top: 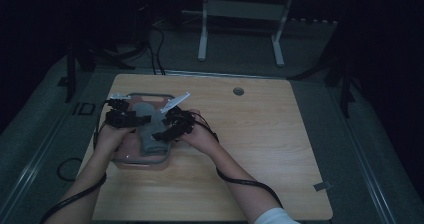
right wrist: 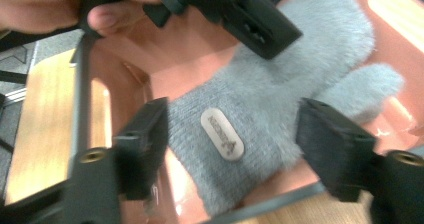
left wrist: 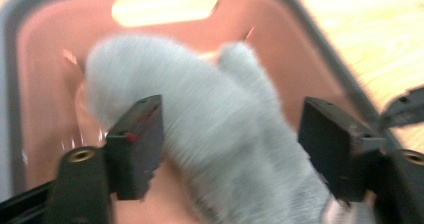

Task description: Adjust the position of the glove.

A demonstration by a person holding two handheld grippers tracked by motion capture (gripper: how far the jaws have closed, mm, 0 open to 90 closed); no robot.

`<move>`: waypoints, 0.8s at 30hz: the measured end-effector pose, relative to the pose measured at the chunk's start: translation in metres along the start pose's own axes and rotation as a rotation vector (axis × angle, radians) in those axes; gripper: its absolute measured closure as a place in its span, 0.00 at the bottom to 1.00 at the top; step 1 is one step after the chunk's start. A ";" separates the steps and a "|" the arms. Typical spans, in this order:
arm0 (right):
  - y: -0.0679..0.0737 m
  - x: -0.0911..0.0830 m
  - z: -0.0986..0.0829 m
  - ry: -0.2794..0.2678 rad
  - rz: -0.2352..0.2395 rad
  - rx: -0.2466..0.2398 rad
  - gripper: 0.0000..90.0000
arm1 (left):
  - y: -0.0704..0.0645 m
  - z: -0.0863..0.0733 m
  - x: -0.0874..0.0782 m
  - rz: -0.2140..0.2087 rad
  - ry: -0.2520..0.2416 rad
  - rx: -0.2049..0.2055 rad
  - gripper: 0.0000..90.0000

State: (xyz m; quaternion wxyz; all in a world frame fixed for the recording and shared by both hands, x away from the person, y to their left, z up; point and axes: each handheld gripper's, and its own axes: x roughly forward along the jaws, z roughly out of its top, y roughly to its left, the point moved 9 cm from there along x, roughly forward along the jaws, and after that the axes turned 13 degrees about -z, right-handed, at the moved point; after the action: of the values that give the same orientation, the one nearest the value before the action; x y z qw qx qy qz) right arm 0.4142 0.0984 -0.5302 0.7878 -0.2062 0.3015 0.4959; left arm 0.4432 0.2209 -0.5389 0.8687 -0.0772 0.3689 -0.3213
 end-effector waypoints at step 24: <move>0.016 -0.053 -0.032 -0.098 0.089 -0.082 0.20 | -0.120 -0.034 -0.052 -0.248 -0.152 0.287 0.16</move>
State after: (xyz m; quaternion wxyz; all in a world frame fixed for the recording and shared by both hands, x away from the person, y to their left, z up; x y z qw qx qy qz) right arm 0.3738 0.0506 -0.5184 0.7697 -0.2002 0.2510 0.5518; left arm 0.3322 0.1624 -0.4877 0.8501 -0.0217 0.2403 -0.4682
